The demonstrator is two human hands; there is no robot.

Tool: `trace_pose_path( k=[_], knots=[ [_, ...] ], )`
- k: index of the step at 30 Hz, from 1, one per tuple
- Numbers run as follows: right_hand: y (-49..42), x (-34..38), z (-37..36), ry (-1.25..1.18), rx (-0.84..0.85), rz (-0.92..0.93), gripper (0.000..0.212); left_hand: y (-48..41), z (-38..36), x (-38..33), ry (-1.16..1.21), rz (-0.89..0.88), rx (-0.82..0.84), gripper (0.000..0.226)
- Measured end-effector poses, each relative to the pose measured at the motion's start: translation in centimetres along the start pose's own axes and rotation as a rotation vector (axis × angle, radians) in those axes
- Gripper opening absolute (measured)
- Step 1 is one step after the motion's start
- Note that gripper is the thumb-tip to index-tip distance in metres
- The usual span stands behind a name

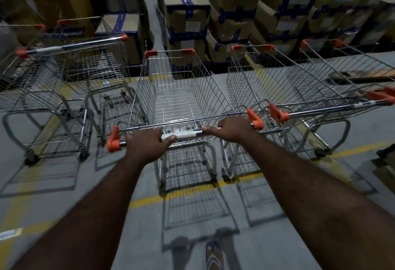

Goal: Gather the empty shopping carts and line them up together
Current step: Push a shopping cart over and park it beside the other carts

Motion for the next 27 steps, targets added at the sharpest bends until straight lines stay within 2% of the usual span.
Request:
trace_pose_path(
  k=[12, 16, 19, 21, 24, 27],
  knots=[
    [0.8, 0.1, 0.1, -0.013, -0.003, -0.007, 0.107, 0.6, -0.1, -0.1, 0.024, -0.004, 0.042, 0.061],
    [0.6, 0.2, 0.2, -0.056, 0.080, -0.012, 0.105, -0.3, -0.7, 0.6, 0.124, -0.011, 0.081, 0.081],
    [-0.3, 0.5, 0.8, -0.027, 0.163, -0.003, 0.101, -0.6, -0.3, 0.8, 0.210, 0.010, 0.076, 0.088],
    [-1.3, 1.5, 2.6, 0.008, 0.079, 0.065, 0.091, -0.6, 0.8, 1.0, 0.280, 0.026, 0.055, 0.092],
    [-3.1, 4.0, 6.3, -0.012, -0.072, 0.158, 0.078, -1.5, 4.6, 2.2, 0.305, 0.073, -0.015, 0.082],
    [-4.6, 7.9, 9.4, 0.001, -0.174, 0.248, 0.070, -2.7, 9.2, 4.6, 0.300, 0.119, -0.105, 0.083]
  ],
)
Point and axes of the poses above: each hand's wrist, its own y-axis away from the middle knuckle, its own z-axis out of the back of the hand, x = y × z, the point moved 8 cm from there along -y, towards the middle knuckle, and after that the axes turned 10 degrees about -y, right-handed, at the moved point
